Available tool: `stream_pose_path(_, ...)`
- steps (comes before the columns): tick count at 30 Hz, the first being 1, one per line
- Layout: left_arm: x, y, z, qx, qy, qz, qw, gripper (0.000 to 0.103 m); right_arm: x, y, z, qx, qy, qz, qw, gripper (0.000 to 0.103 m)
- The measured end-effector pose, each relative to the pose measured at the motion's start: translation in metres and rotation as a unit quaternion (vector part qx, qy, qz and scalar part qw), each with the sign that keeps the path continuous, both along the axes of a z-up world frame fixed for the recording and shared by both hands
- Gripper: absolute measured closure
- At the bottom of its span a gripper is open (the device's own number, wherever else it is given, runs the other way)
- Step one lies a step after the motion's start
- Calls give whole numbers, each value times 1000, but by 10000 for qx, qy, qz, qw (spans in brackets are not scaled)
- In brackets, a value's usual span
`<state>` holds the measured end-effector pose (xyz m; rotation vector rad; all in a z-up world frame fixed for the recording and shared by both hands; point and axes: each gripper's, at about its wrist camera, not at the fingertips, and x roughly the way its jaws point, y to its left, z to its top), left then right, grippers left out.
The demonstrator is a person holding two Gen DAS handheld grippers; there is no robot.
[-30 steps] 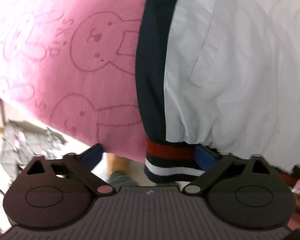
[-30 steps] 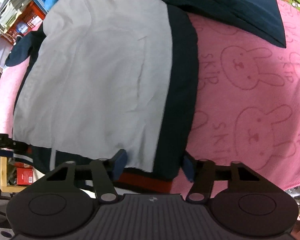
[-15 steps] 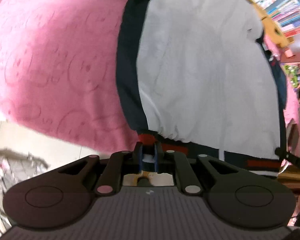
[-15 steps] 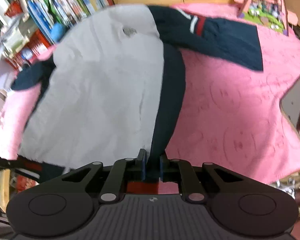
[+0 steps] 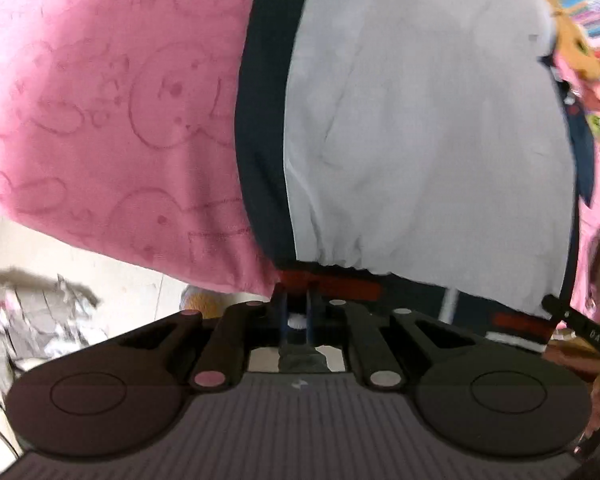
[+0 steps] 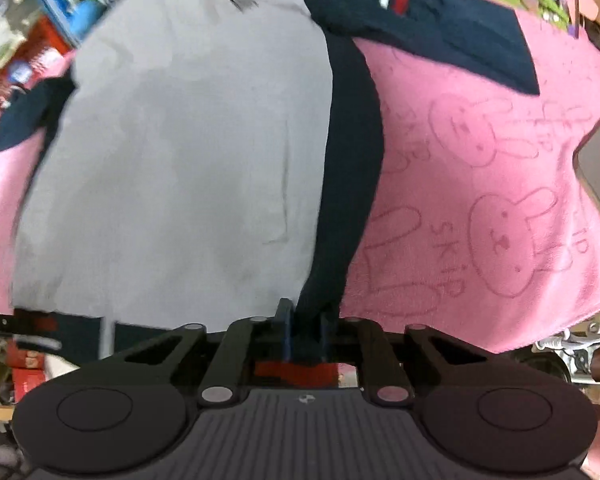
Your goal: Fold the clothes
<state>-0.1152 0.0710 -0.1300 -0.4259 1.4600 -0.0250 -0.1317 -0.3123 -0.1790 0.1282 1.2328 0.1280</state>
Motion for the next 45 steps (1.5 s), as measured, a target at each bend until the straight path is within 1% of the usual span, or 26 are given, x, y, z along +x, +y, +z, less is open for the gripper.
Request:
stream_pose_path(3,-8,3,17,-100,-41,-273,9996,94,-14,-9,12,81,19,-1,10000,90)
stream_pose_path(6,-19,1,8,-54,244,-597,9979,92,-22,-13,2,54,350,-4,9994,90)
stream_pose_path(8,-23,-1,-2,222,557,-814,9949,90,-25,-15,-7,8,609,-1,9981,86)
stream_pose_path(10,-24,-3,-6,606,790,-1067,9893,83,-22,-12,-14,-185,809,-1,9965,83)
stream_pose_path(11,-23,-2,-4,743,810,-1154,9872,73,-19,-11,-14,-250,859,36,9960,72)
stream_pose_path(12,-22,3,4,727,690,-1150,9883,70,-15,-11,-10,-335,889,118,9954,65)
stream_pose_path(13,-20,10,14,617,513,-1097,9907,69,-11,-10,-3,-388,858,218,9953,53)
stream_pose_path(14,-16,17,26,492,314,-1026,9930,63,-6,-12,8,-374,697,333,9963,48)
stream_pose_path(15,-10,25,39,350,91,-935,9950,55,0,-14,21,-338,491,454,9972,47)
stream_pose_path(16,-3,31,52,299,-167,-881,9955,52,7,-16,36,-306,230,556,9977,45)
stream_pose_path(18,20,34,76,449,-727,-879,9925,49,32,-17,65,-340,-410,737,9959,39)
stream_pose_path(21,74,22,94,850,-1375,-947,9823,49,103,3,71,-271,-826,912,9920,39)
stream_pose_path(24,127,2,98,870,-1840,-853,9753,49,177,26,71,-173,-1164,1074,9872,39)
stream_pose_path(28,187,-25,82,793,-2103,-783,9713,49,276,56,73,-43,-1611,1288,9785,39)
stream_pose_path(31,216,-54,50,759,-1888,-824,9756,49,350,79,74,54,-1944,1446,9702,39)
stream_pose_path(34,213,-78,9,713,-1476,-1060,9808,49,384,104,41,-47,-1342,1581,9782,39)
stream_pose_path(36,207,-88,-11,757,-1184,-1163,9832,49,393,117,17,-308,-900,1760,9798,26)
stream_pose_path(37,202,-90,-21,777,-1050,-1187,9843,49,393,121,6,-461,-748,1862,9786,13)
stream_pose_path(38,196,-93,-26,823,-1111,-1220,9829,46,391,122,-3,-508,-660,1935,9776,12)
stream_pose_path(39,189,-95,-26,899,-1262,-1302,9793,44,388,122,-11,-505,-603,1994,9768,14)
stream_pose_path(40,184,-99,-27,978,-1283,-1415,9767,41,385,121,-17,-447,-484,2026,9770,34)
stream_pose_path(41,180,-102,-28,1058,-1303,-1529,9739,38,381,120,-22,-385,-372,2099,9763,60)
stream_pose_path(42,176,-105,-29,1134,-1328,-1639,9709,34,376,119,-22,-374,-448,2228,9731,66)
stream_pose_path(43,173,-109,-30,1205,-1356,-1747,9678,33,372,119,-16,-442,-683,2297,9699,83)
stream_pose_path(44,171,-111,-31,1252,-1374,-1834,9653,29,369,119,-8,-540,-956,2328,9663,93)
stream_pose_path(45,169,-112,-32,1271,-1381,-1898,9637,24,366,115,6,-563,-1412,2261,9622,95)
